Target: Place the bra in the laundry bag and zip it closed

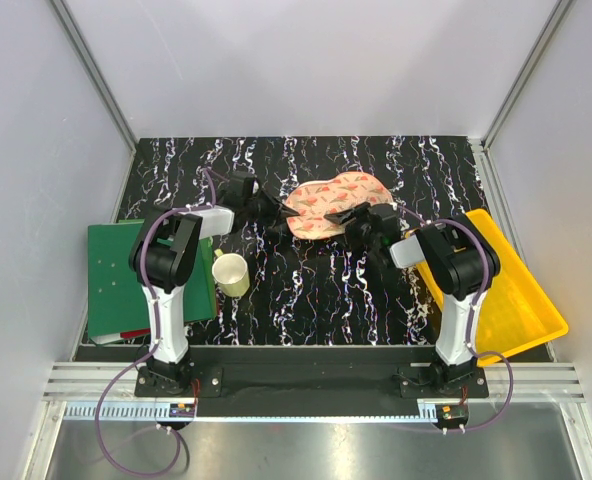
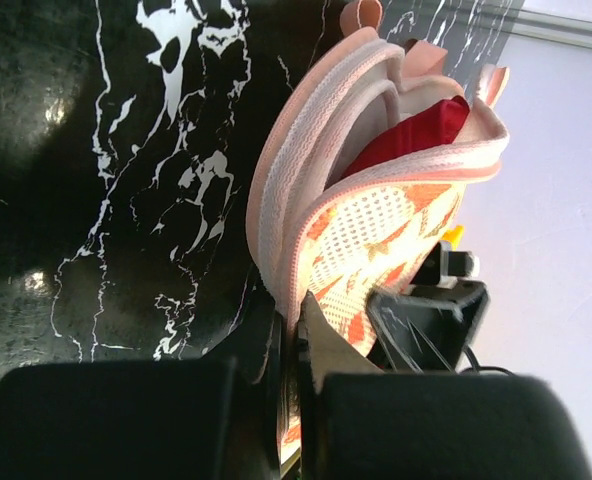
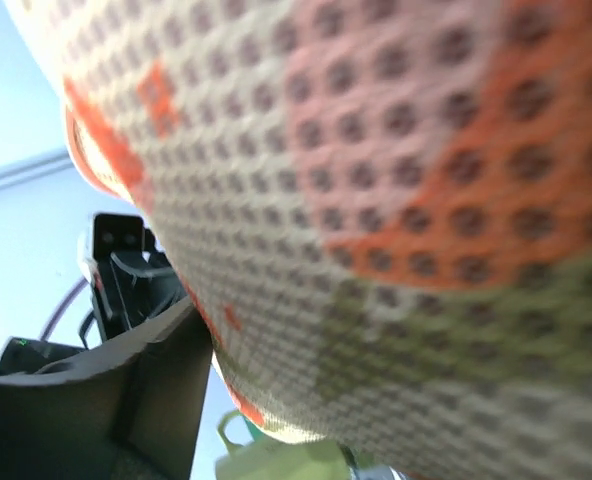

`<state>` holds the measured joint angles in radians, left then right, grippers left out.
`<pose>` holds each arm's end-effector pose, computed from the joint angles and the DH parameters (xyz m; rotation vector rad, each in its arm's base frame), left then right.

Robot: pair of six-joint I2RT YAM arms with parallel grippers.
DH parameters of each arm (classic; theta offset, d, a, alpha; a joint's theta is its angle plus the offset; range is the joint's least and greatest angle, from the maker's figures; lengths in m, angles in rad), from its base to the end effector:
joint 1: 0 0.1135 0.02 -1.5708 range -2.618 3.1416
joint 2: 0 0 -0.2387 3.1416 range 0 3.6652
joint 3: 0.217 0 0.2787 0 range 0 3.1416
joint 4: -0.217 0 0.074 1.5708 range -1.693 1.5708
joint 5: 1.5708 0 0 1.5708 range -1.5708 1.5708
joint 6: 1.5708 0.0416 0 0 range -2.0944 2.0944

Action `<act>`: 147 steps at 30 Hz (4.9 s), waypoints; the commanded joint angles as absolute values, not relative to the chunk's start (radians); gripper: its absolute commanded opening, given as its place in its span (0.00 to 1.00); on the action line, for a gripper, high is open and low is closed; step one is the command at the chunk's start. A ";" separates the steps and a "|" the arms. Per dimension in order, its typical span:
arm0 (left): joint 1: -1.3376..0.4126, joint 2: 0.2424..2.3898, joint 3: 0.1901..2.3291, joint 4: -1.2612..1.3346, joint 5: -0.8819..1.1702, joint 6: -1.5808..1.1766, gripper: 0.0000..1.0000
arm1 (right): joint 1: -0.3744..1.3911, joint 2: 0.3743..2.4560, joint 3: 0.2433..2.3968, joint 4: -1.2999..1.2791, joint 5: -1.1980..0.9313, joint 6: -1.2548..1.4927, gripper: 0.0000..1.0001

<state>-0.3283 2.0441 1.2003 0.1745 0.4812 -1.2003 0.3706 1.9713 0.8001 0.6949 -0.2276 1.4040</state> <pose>0.4117 -0.1606 0.0937 -0.7872 2.3932 -1.2810 0.3471 0.1449 0.0534 1.0007 2.0865 1.2573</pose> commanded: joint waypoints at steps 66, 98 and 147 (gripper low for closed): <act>-0.669 1.529 0.681 0.518 -0.063 -0.445 0.63 | 0.373 1.980 0.896 0.584 -0.288 1.813 0.00; -0.654 1.816 1.058 0.252 -0.156 -0.420 0.24 | 0.373 1.945 0.842 0.633 -0.328 1.925 0.00; -0.615 1.905 1.000 0.356 0.414 -0.738 0.00 | 0.222 1.727 0.862 0.176 -0.512 1.117 0.76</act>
<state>-0.6037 1.8950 1.0103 0.2489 0.3481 -0.6682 0.1886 1.8221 0.9043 0.0856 -0.5312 1.0962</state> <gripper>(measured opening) 0.020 0.744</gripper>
